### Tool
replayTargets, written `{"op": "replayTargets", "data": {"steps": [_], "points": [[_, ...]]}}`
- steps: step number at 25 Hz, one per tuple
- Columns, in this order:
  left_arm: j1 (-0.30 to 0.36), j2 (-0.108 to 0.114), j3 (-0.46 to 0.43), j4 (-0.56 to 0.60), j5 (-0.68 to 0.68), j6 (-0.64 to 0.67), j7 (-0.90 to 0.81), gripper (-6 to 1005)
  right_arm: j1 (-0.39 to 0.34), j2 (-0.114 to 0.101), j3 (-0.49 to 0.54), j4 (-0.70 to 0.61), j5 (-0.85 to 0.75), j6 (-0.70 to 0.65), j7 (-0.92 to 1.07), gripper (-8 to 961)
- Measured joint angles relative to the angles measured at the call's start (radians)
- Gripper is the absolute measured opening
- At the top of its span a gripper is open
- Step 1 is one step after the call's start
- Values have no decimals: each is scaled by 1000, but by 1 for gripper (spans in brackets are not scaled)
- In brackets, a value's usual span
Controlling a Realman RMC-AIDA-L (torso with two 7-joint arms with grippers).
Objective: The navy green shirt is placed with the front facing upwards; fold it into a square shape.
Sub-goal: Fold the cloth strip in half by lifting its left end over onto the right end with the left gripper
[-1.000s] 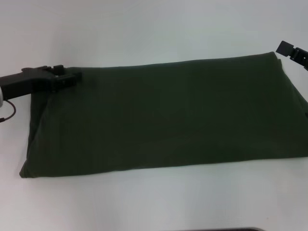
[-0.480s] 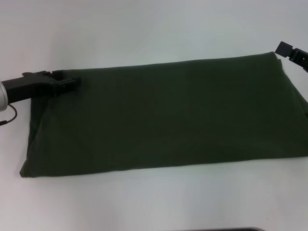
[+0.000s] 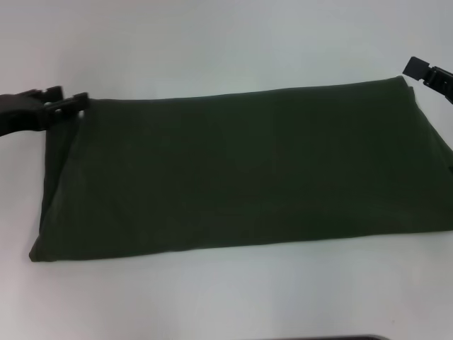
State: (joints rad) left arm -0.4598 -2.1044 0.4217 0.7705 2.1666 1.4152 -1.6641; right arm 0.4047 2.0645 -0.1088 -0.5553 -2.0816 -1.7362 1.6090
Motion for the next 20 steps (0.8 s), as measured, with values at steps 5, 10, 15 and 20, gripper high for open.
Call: {"op": "replayTargets", "data": {"steps": [5, 10, 15, 20], "points": [[41, 37, 3, 12, 3, 73, -74, 685, 6, 0, 1, 1, 1, 7, -12, 155], [61, 72, 29, 7, 42, 97, -156, 688, 12, -4, 3, 2, 14, 22, -9, 364], [53, 89, 52, 6, 127, 109, -227, 747, 14, -9, 3, 2, 15, 24, -4, 461], [39, 94, 53, 2, 173, 90, -264, 859, 11, -14, 4, 2, 17, 26, -1, 557]]}}
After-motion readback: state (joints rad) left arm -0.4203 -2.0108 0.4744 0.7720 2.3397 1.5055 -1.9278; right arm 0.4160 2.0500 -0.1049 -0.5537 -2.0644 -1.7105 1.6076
